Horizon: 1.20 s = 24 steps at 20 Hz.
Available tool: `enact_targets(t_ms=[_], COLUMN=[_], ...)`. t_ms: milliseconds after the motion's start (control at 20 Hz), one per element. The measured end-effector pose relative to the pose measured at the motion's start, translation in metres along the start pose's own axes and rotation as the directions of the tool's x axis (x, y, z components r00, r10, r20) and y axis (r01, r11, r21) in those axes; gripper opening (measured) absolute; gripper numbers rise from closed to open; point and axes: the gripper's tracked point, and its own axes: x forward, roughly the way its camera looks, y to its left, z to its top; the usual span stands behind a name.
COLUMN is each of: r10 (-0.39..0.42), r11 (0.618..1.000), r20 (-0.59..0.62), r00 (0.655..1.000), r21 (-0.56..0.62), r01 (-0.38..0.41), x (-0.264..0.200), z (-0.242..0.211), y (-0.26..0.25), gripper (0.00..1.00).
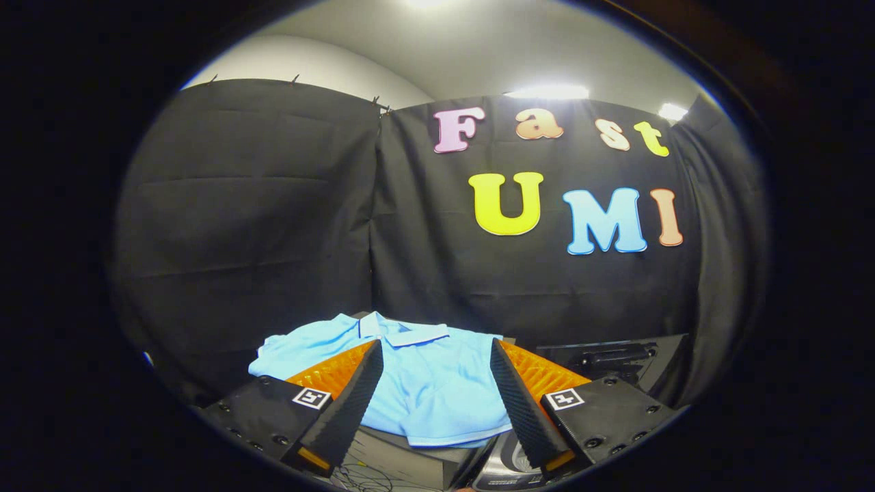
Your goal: Put the clothes into the washing machine and then close the washing machine lid.
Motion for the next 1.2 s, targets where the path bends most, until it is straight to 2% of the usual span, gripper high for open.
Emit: enact_targets(t_ms=[650,850,1200], r10=[0.129,0.168,0.198], r11=[0.991,0.985,0.98], r20=[-0.198,-0.259,-0.368], r00=[0.972,0.951,0.908], r21=[0.049,0.077,0.045], r01=[-0.122,-0.153,-0.195], x=[0.079,0.101,0.128], z=[-0.015,-0.019,-0.041], y=[0.045,0.055,0.081], gripper=[0.98,0.97,0.96])
